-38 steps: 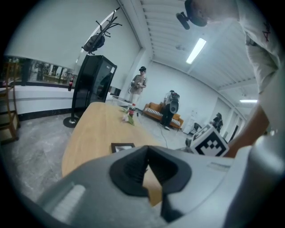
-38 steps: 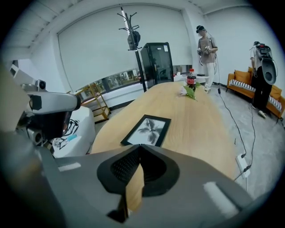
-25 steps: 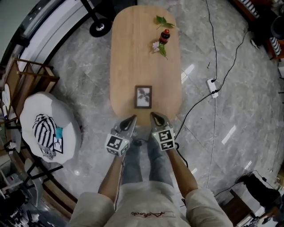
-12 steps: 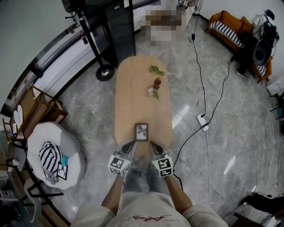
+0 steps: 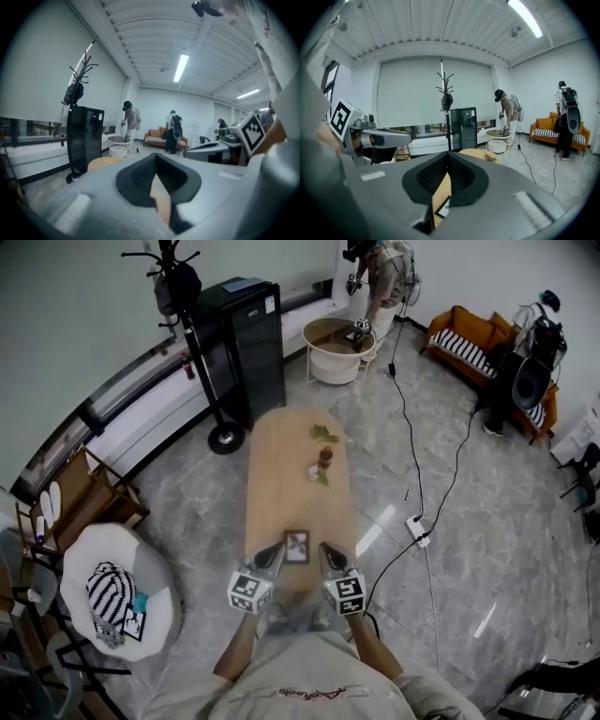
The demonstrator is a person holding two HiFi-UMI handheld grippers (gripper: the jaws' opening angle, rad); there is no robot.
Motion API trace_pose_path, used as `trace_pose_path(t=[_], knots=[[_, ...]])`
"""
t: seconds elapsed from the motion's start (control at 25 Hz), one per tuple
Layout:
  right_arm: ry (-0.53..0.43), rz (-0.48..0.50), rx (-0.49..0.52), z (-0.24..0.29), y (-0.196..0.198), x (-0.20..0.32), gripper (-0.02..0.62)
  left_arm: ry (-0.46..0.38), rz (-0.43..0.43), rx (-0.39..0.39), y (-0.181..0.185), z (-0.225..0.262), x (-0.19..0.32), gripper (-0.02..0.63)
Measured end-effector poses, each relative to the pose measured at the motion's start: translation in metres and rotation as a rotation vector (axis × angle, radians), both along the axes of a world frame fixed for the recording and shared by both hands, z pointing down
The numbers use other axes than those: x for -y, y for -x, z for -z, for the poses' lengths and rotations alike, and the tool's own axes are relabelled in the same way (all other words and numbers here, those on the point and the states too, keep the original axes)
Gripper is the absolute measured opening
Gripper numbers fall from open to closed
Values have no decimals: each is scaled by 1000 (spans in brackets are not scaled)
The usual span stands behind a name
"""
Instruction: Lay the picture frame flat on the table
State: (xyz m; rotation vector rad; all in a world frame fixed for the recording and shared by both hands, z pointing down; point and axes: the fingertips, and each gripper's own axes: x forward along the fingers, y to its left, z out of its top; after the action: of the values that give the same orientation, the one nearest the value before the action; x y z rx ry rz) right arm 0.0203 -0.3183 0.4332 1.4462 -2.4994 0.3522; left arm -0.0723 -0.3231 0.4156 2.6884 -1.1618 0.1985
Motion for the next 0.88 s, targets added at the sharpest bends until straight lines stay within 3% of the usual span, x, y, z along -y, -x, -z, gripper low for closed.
trace_pose_path(t=[0.44,0.88], knots=[[-110,-28,-6,56,-22,-5,3,-110,4,-16,-17,57,3,-1],[-120,-43,17,65,-23,-5,3,-92,6,-19,-17,54,-3,-1]])
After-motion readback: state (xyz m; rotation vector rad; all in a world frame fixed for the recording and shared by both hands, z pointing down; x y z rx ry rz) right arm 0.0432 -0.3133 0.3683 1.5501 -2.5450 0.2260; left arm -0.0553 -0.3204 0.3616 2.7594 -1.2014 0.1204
